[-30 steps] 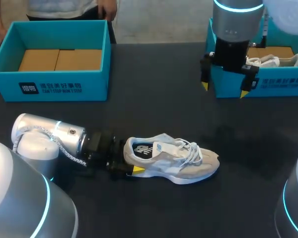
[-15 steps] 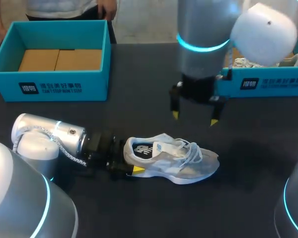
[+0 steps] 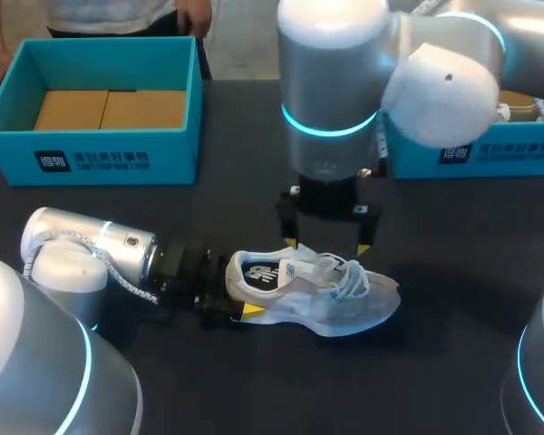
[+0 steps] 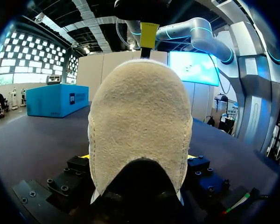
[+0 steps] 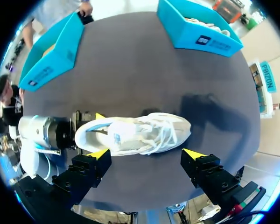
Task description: Take the shoe out of the shoebox, open the shoe tongue, remove and reinsert the insole, then place the shoe into the shoebox
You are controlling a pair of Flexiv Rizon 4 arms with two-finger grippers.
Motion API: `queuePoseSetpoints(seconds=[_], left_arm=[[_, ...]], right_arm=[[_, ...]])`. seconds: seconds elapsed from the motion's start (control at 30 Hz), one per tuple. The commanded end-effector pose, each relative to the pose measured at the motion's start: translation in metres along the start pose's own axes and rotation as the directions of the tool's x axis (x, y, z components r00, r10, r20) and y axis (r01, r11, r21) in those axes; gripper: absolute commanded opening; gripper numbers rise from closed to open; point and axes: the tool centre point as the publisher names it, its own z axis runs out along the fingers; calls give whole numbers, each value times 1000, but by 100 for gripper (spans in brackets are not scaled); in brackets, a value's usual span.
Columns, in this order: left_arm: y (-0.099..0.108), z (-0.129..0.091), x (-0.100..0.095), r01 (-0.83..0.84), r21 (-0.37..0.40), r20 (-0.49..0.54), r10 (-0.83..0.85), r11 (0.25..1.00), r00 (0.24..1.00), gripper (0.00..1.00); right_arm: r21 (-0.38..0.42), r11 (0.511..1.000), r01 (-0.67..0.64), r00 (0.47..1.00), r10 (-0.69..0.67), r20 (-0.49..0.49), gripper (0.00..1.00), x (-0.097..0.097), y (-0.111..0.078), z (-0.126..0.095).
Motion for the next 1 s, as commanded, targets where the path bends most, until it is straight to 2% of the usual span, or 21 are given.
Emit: queuePoseSetpoints(seconds=[0.03,0.27,0.53,1.0], left_arm=[[2,1,-1,1,-1,1,-1,1000,1000,0],[2,1,-1,1,-1,1,-1,1000,1000,0],[2,1,-1,1,-1,1,-1,1000,1000,0],[2,1,-1,1,-1,1,-1,1000,1000,0]], right_arm=[[-126,977,-170,973,186,135,100,63,-24,12],[-156,972,-176,957,206,204,100,77,-22,23],[-150,966,-211,928,246,280,100,83,-16,39],[-186,946,-267,888,316,335,100,77,-10,64]])
